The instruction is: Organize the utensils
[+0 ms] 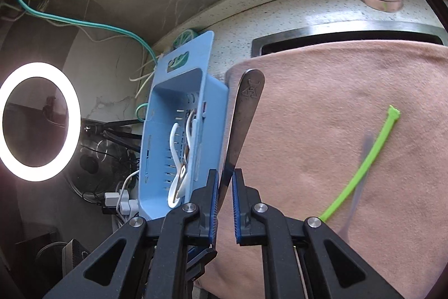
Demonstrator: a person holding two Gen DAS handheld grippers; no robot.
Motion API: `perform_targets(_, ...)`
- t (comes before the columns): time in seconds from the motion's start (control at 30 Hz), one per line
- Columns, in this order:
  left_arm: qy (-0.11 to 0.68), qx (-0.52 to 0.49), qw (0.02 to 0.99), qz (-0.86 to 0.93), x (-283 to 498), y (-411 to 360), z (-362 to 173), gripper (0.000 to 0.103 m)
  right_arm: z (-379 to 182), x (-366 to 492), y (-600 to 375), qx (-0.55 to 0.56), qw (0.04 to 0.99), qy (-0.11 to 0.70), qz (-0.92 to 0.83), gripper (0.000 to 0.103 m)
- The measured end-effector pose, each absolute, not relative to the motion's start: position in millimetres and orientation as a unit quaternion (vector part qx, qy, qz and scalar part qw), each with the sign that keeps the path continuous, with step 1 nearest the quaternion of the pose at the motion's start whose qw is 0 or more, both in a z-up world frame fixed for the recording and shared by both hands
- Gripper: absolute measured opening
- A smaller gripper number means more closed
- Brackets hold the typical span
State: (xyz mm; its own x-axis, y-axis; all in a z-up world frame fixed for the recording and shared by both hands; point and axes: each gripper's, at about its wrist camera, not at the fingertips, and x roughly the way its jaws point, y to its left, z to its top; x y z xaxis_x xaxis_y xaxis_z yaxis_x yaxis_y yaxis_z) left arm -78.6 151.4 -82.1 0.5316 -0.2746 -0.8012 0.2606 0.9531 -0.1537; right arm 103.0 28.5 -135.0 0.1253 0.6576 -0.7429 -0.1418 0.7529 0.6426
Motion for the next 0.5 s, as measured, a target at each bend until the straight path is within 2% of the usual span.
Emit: perform_targets(0.5, 0.470, -0.030, 0.877, -0.094, -72, 190, -90, 0.007, -142, 110, 121, 0.169, 0.701, 0.614, 0.321, 0.008)
